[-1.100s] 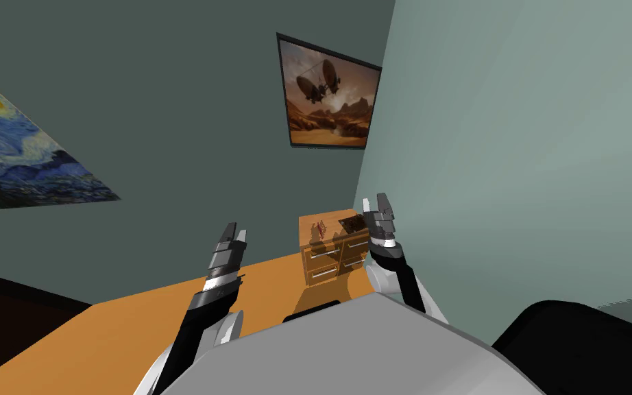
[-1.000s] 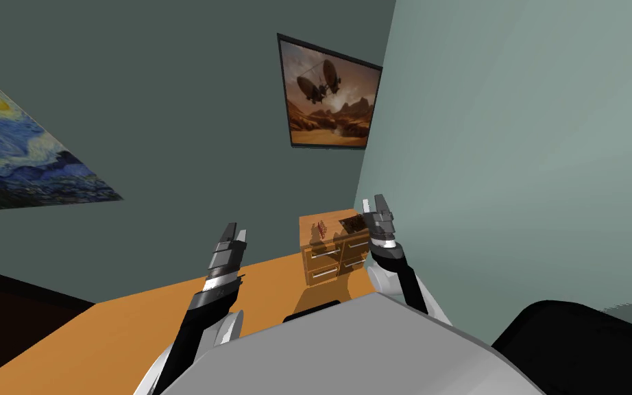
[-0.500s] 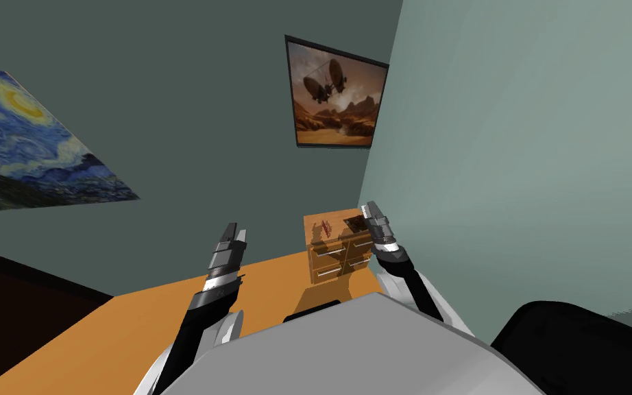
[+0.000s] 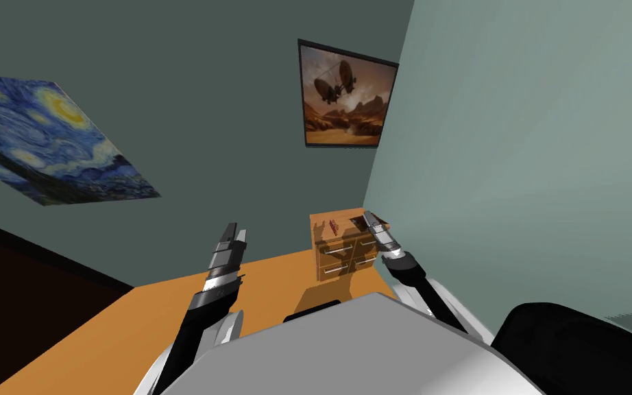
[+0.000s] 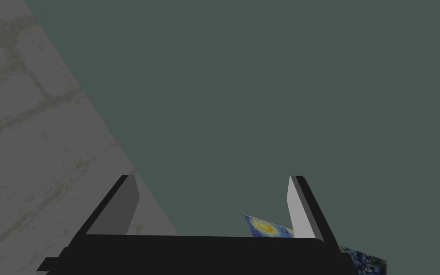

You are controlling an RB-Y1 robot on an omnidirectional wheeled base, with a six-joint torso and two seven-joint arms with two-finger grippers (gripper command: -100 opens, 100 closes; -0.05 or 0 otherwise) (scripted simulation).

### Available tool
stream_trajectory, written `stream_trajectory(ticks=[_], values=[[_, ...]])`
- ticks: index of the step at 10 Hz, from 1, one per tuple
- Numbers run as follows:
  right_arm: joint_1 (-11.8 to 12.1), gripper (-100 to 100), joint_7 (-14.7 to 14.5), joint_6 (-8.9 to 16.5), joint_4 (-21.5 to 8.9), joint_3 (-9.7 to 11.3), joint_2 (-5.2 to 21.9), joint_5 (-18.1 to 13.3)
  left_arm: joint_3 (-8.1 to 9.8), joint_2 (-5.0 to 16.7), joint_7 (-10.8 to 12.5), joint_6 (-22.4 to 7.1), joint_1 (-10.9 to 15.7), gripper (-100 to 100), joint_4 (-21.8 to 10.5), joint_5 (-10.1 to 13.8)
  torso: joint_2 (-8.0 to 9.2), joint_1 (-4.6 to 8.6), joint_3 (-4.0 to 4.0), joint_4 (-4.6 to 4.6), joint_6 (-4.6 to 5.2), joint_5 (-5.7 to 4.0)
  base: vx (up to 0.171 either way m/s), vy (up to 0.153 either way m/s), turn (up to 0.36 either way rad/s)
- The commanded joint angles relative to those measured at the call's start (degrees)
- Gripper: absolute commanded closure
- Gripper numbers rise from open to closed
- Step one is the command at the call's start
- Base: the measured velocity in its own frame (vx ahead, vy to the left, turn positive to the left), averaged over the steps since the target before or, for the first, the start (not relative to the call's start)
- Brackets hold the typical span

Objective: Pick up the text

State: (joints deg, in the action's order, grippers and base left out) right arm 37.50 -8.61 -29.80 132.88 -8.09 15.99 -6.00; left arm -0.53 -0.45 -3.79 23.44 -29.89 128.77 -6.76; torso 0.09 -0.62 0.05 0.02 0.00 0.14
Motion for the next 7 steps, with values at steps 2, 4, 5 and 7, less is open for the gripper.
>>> stream_trajectory(ticks=[2,4,5,7], values=[[4.2,-100,0.5,2.5,0.1,-2.0,3.4,-1.7,0.00,0.0,0.0,0.0,0.0,0,0.0,0.0,0.01,0.04,0.01,0.00,0.00,0.00,-0.010,0.144,0.062],[7.3,-100,0.9,4.1,-0.6,-3.4,6.0,-3.1,0.00,0.0,0.0,0.0,0.0,0,0.0,0.0,0.00,0.10,0.00,0.00,0.00,-0.02,-0.011,0.155,0.069],[8.9,-100,1.0,4.9,-1.0,-4.1,7.2,-3.8,0.00,0.0,0.0,0.0,0.0,0,0.0,0.0,-0.01,0.01,0.00,0.00,-0.01,0.00,0.028,0.165,0.094],[12.1,-100,1.4,6.7,-2.1,-5.2,9.7,-5.3,0.00,0.0,0.0,0.0,0.0,0,0.0,0.0,-0.22,0.05,-0.12,-0.04,-0.02,-0.01,0.059,0.138,0.112]])
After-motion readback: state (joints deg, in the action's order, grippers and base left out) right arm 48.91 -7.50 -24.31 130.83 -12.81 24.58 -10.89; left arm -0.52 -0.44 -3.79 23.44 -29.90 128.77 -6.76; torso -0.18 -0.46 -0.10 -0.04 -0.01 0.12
